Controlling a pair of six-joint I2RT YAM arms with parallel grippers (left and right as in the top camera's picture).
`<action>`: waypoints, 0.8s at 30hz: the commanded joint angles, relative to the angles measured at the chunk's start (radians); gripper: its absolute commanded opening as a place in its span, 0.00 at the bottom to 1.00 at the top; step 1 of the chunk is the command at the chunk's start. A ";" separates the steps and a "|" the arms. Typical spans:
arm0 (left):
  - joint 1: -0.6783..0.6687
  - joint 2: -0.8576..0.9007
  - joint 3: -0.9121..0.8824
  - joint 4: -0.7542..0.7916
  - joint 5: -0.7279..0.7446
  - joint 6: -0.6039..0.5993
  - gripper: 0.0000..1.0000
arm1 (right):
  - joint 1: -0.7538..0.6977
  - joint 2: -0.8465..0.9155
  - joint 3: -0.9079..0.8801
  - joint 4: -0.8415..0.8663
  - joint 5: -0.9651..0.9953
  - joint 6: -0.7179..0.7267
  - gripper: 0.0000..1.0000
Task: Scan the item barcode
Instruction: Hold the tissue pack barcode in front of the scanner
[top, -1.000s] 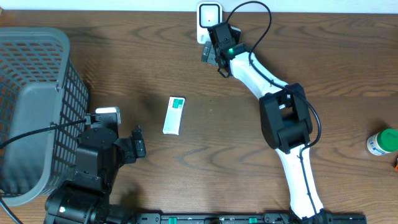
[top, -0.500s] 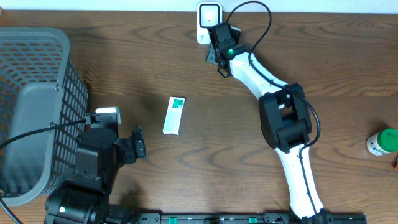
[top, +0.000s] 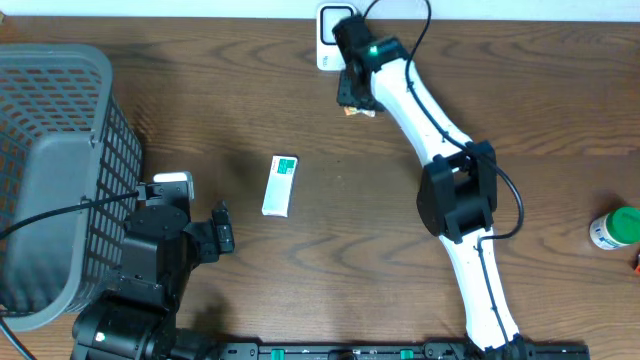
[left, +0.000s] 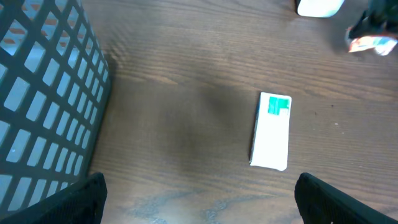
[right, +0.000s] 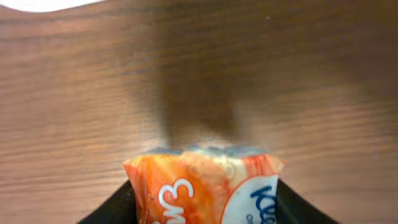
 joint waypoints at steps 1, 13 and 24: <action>0.002 -0.001 0.005 0.000 -0.016 -0.006 0.96 | 0.006 -0.001 0.106 -0.074 -0.025 -0.035 0.50; 0.002 -0.001 0.005 0.000 -0.016 -0.006 0.96 | 0.007 0.000 0.116 0.222 -0.064 -0.224 0.41; 0.002 -0.001 0.005 0.000 -0.016 -0.006 0.96 | 0.005 0.084 0.065 0.737 0.038 -0.399 0.40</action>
